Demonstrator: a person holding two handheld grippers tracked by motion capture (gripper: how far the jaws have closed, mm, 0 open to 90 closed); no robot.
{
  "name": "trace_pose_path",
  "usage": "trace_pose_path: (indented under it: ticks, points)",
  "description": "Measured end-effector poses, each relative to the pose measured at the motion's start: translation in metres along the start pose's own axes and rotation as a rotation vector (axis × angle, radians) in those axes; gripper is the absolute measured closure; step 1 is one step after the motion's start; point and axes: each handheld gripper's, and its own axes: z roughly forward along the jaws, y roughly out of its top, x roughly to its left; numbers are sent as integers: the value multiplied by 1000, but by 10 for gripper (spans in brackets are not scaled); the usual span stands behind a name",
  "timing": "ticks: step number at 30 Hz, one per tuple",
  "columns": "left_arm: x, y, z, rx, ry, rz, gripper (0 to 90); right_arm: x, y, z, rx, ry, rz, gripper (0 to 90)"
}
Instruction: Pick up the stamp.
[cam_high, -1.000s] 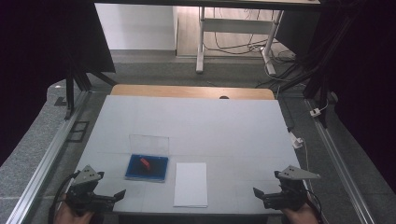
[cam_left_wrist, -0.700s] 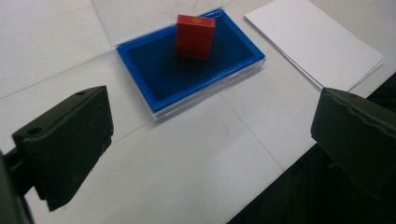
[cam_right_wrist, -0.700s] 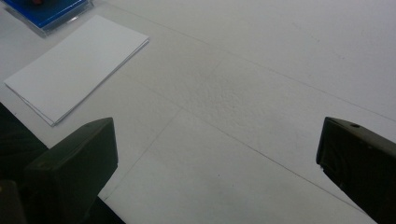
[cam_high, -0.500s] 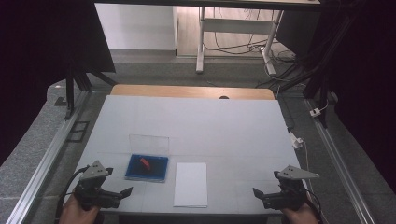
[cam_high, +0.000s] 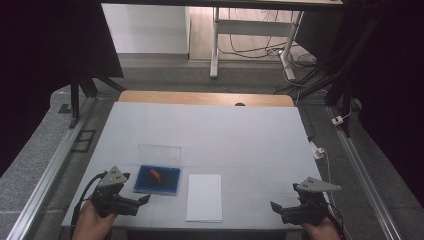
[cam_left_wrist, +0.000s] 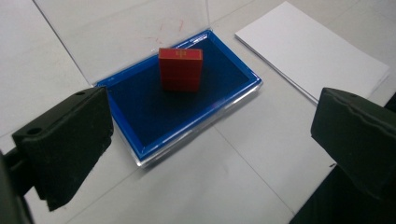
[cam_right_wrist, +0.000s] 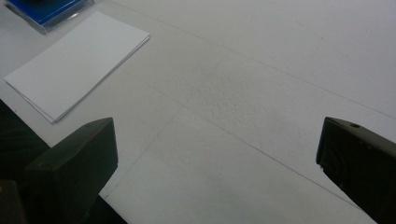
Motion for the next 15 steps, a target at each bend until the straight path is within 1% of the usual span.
trace_pose_path:
  ticks: [2, 6, 7, 10, 14, 15]
  points:
    - [0, 2, 4, 5, -10, -8, 0, 0, 0, 0, 5, -3, -3, 0]
    - [1, 7, 12, 33, 9, 1, 0, 1, 0, 1, 6, -2, -5, 0]
    - [2, 8, 14, 39, 14, -2, 0, 1, 0, 1, 5, -1, -4, 0]
    - [4, 13, 21, 50, 20, 2, 0, 1, 0, 1, 7, 0, -5, 0]
    - [6, 20, 32, 86, 69, 34, 0, 1, 0, 1, 8, 0, -9, 0]
    - [6, 21, 34, 90, 73, 39, 0, 1, 0, 1, 10, 1, -12, 0]
